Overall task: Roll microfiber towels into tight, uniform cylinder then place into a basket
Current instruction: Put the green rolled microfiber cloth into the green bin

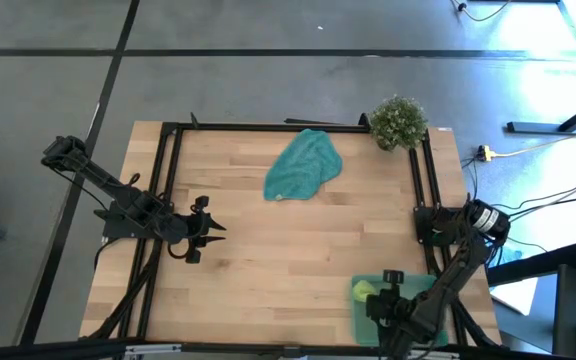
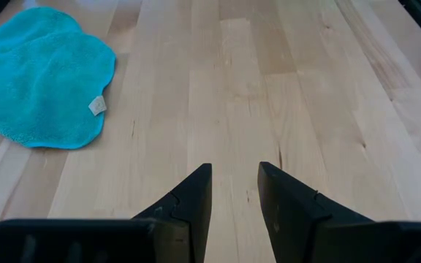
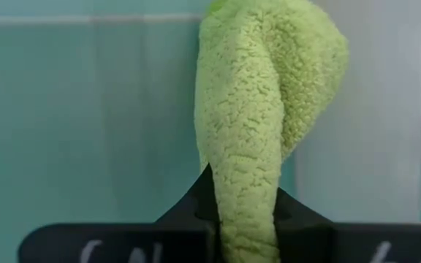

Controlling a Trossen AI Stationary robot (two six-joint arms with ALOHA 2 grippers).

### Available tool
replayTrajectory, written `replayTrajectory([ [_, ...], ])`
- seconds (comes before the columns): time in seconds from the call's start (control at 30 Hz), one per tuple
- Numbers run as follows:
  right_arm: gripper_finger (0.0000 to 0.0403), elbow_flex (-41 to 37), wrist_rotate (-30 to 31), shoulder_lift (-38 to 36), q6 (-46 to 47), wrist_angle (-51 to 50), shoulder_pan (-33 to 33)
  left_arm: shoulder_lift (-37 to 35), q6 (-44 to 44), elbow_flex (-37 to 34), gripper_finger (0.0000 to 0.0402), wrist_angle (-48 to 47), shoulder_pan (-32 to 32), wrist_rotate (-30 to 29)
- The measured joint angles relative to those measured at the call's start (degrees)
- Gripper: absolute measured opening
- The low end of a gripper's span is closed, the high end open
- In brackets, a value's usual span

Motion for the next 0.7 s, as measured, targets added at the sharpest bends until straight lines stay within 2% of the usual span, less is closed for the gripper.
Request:
replayTrajectory([
  [0.27,0.0041,-0.10,-3.51,-0.02,-3.18,-0.52,-2.83,-0.01,0.00,0.00,0.0108,0.00,-0.01,0.00],
  [0.7,0.0139,-0.08,-8.62,-0.02,-6.00,-0.42,-5.20,-0.02,-0.01,0.00,0.0108,0.00,-0.01,0.00],
])
